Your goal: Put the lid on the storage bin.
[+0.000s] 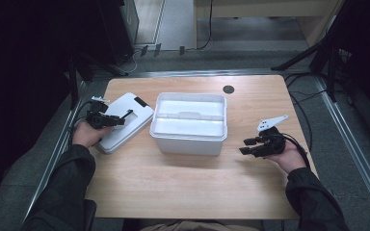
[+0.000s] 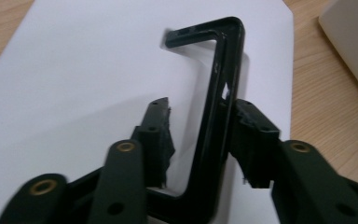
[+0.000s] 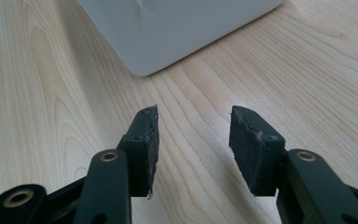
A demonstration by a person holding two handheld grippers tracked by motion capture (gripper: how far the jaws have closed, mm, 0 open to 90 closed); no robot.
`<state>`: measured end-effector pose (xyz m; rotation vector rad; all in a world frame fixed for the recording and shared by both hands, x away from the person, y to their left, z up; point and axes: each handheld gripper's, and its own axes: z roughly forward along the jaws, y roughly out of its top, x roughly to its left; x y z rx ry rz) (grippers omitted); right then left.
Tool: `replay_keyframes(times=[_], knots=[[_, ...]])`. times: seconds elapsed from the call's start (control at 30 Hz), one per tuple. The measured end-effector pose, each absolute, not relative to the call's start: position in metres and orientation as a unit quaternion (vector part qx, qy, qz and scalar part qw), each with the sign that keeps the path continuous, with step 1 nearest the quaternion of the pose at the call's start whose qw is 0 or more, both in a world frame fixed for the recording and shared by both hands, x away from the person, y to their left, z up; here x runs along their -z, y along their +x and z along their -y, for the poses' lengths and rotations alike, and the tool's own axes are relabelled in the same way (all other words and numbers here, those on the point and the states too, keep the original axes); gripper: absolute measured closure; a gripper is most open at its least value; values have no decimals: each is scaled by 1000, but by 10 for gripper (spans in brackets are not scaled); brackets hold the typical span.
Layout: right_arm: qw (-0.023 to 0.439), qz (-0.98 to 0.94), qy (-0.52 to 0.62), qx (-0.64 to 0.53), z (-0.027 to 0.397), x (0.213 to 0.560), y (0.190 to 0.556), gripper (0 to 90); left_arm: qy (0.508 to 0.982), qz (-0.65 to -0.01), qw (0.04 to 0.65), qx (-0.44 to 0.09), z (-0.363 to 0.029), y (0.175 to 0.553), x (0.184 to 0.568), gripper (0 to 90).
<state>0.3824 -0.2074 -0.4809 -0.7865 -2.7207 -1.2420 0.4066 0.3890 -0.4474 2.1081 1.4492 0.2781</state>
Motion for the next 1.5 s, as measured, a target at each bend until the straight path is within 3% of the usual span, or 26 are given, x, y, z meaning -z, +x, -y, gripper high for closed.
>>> replay_keyframes(times=[0.07,0.3,0.77,1.13,1.5], knots=[[25,879,-258,401,208,481,382,542,786,-540,281,-106,-389,406,446,708],[28,878,-262,399,209,483,384,548,789,-545,266,-97,-392,408,437,775],[33,879,-265,395,208,484,385,556,799,-555,219,-79,-400,410,417,846],[33,880,-263,395,208,484,385,559,820,-536,188,-75,-393,414,394,848],[36,880,-262,394,208,485,385,559,833,-510,203,-64,-393,412,361,849]])
